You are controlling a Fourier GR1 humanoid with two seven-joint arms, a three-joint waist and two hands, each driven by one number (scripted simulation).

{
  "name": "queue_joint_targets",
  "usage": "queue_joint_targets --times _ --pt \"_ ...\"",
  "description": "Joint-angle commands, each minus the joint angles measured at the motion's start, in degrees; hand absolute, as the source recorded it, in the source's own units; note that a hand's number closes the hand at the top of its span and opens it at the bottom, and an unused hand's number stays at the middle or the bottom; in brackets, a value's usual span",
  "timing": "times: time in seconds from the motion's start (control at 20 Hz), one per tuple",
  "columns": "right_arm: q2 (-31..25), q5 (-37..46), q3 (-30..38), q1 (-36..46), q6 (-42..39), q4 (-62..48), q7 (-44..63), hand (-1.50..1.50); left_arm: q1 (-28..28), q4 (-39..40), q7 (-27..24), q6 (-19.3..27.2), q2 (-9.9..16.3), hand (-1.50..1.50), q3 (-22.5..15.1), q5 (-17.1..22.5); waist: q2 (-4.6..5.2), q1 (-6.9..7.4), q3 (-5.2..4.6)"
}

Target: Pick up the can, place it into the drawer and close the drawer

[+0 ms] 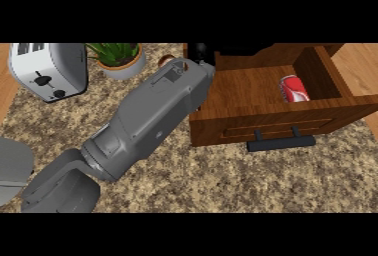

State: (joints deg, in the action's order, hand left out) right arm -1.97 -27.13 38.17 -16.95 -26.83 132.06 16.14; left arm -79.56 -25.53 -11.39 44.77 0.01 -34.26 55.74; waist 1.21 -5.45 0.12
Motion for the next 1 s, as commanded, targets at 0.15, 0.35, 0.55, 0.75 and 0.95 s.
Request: queue_joint_targets --times 0.15,0.35,0.55,0.75,0.95 --pt "-3.1 9.8 0.2 1.4 -4.5 6.6 -6.3 -1.50 1.0 -1.2 -4.1 -2.4 0.0 -1.50 0.6 2.1 -0.18 1.37 -0.07" --pt "-4.6 16.2 -3.2 6.7 -4.1 6.2 -8.5 -1.50 0.1 -1.0 -6.2 -1.4 0.0 -1.50 0.3 3.5 0.20 1.33 -0.05" --pt "-4.5 27.3 -8.5 10.5 -3.7 6.7 -9.8 -1.50 -3.2 -3.1 -5.2 2.3 0.0 -1.50 -0.9 4.5 0.02 2.55 -0.05" --pt "-2.1 39.3 -17.2 13.8 -2.0 7.3 -9.1 -1.50 -2.6 -2.9 -6.4 1.1 0.0 -1.50 -0.4 5.2 0.00 3.80 -0.11" --pt "-3.6 50.9 -21.4 17.5 0.1 -0.5 -14.4 -1.50 1.1 -4.2 -6.7 -0.4 0.0 -1.50 -0.9 5.0 -0.38 5.19 -0.09"
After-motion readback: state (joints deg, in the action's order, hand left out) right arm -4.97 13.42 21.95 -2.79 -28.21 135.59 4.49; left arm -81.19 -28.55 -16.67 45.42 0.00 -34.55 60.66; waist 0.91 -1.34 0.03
